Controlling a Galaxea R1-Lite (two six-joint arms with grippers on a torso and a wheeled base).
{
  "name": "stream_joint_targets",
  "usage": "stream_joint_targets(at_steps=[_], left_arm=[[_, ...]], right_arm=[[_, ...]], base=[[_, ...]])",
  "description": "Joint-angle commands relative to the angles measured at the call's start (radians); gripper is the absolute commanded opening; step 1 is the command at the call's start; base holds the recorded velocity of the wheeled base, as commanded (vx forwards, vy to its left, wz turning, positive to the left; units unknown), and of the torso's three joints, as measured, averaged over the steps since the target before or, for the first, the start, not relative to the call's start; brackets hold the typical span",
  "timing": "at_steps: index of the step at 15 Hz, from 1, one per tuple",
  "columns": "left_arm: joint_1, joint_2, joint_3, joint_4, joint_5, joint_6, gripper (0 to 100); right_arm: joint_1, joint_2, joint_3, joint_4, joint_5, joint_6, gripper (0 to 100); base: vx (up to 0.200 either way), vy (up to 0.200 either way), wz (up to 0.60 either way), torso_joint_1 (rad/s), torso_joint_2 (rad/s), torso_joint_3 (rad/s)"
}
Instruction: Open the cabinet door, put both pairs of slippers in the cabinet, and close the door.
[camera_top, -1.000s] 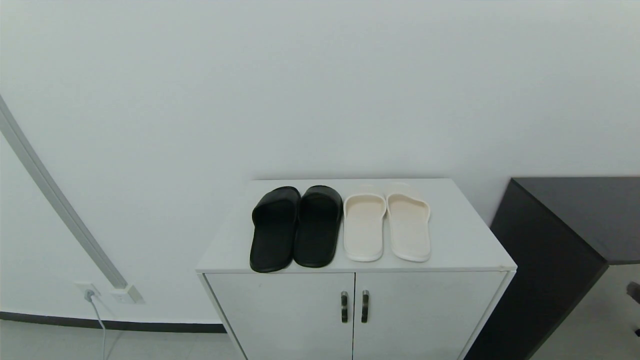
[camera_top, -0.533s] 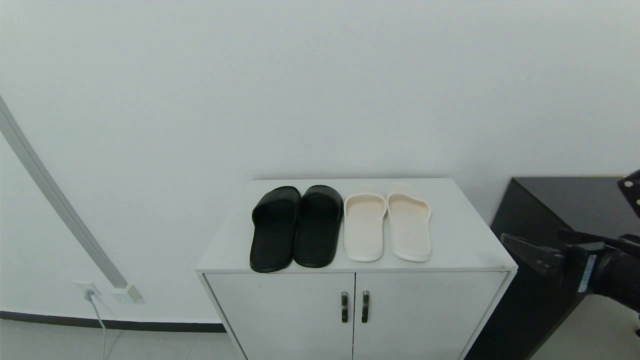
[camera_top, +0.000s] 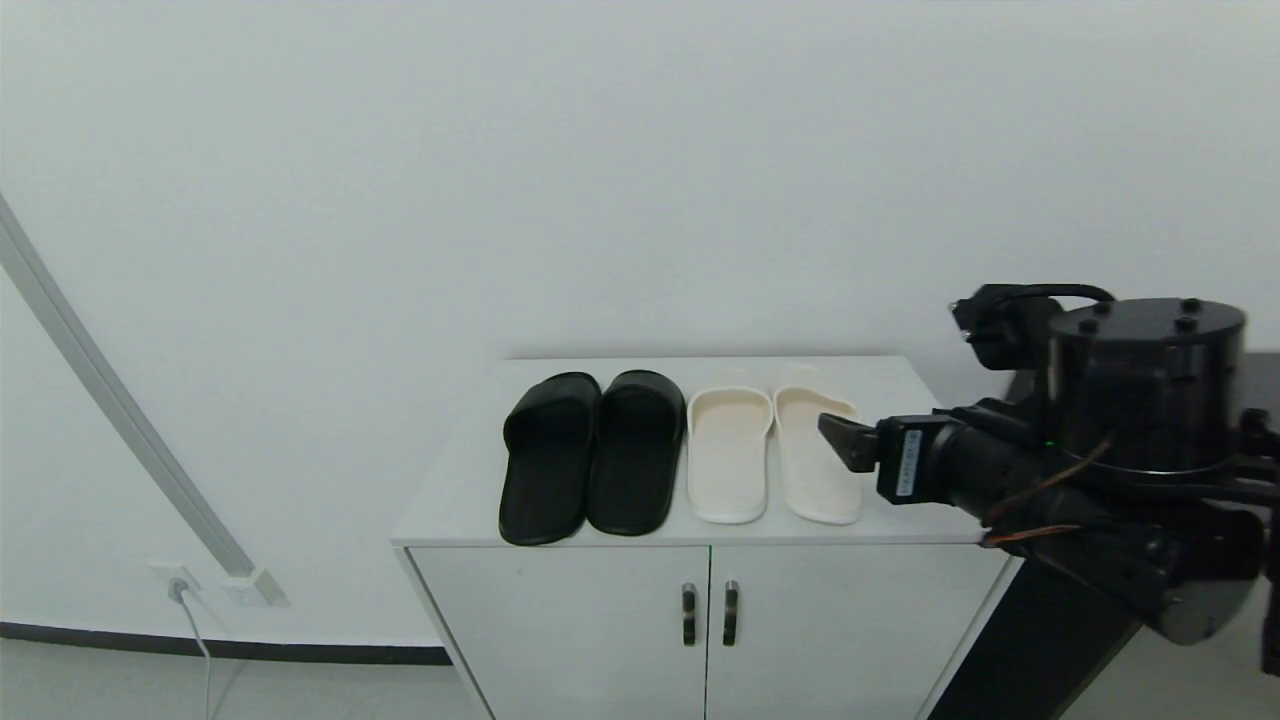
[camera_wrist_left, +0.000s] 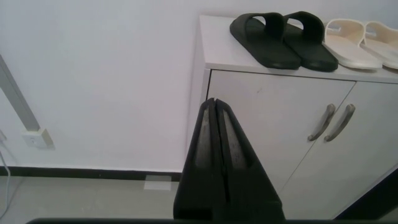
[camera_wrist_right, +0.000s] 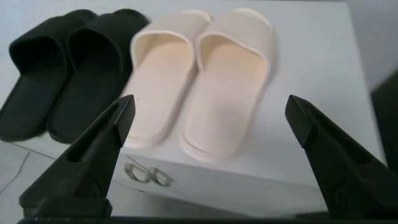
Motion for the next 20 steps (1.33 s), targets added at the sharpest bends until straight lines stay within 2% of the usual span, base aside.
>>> stream_joint_targets(at_steps=[1, 6, 9, 15, 20], left_arm=[[0.0, 0.001, 0.0, 0.0, 0.0, -0.001, 0], [0.0, 0.001, 0.0, 0.0, 0.0, 0.001, 0], [0.0, 0.001, 0.0, 0.0, 0.0, -0.001, 0], [0.0, 0.001, 0.0, 0.0, 0.0, -0.001, 0], [0.0, 0.001, 0.0, 0.0, 0.0, -0.001, 0]], right_arm=[[0.022, 0.186, -0.119, -0.021, -0.032, 0.001, 100], [0.016, 0.354, -0.265, -0.027, -0.163, 0.004, 100], [0.014, 0.417, -0.323, -0.027, -0.17, 0.004, 100], [-0.003, 0.514, -0.357, -0.091, -0.17, 0.004, 100], [-0.067, 0.603, -0.443, -0.111, -0.169, 0.001, 100]], base=[[0.0, 0.0, 0.0, 0.0, 0.0, 0.0], [0.0, 0.0, 0.0, 0.0, 0.0, 0.0], [0.0, 0.0, 0.0, 0.0, 0.0, 0.0], [0.0, 0.0, 0.0, 0.0, 0.0, 0.0], [0.0, 0.0, 0.0, 0.0, 0.0, 0.0]])
